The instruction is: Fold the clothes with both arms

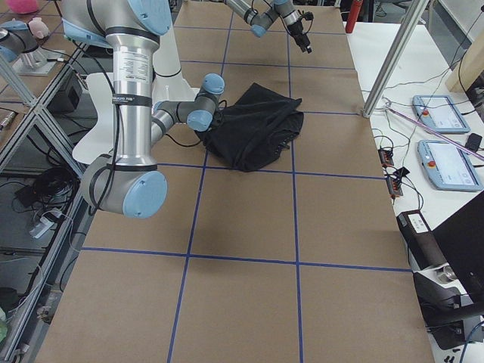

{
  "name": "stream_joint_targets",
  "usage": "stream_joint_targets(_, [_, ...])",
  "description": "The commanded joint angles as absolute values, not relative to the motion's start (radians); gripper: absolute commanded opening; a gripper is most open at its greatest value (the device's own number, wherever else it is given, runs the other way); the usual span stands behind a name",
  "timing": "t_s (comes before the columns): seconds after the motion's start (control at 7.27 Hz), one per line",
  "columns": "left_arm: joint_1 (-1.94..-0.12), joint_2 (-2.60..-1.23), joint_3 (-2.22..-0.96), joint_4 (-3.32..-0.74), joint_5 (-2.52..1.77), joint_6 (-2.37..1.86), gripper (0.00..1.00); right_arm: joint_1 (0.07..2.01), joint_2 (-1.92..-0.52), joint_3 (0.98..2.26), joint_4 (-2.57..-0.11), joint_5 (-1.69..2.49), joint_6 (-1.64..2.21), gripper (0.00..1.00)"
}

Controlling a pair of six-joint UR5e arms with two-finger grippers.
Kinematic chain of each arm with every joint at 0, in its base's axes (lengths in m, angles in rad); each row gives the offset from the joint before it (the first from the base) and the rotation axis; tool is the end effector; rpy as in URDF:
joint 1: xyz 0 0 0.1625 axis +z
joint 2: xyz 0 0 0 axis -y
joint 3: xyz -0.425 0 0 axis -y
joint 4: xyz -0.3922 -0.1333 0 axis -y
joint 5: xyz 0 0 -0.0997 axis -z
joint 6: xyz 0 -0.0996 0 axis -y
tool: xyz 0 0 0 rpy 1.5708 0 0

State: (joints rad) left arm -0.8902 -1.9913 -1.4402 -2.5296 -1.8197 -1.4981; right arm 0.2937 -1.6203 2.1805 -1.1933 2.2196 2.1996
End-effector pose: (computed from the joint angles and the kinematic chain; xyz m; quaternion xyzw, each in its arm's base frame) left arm 0.3386 -0.5911 0.3743 0.1793 0.5608 -0.2534 0.7676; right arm -0.3944 -0.1957 0.3452 -0.3518 -0.3749 0.2474 0.8213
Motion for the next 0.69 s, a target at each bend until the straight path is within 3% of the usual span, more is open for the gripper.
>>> stream_joint_targets(0.0, [-0.882,-1.990,-1.506,-2.530,-1.922,-1.540,1.00,0.161,-1.627,2.190,-1.193,2.198,2.281,0.99])
stream_joint_targets(0.28, [-0.820,-1.941,-1.638,-2.530,-1.970,-1.624,1.00,0.205,-1.626,2.191,-1.195,2.198,2.281,1.00])
stream_joint_targets(0.55, [-0.703,-1.879,-1.724,-2.530,-1.935,-1.716,1.00,0.383,-1.612,2.187,-1.195,2.200,2.275,1.00])
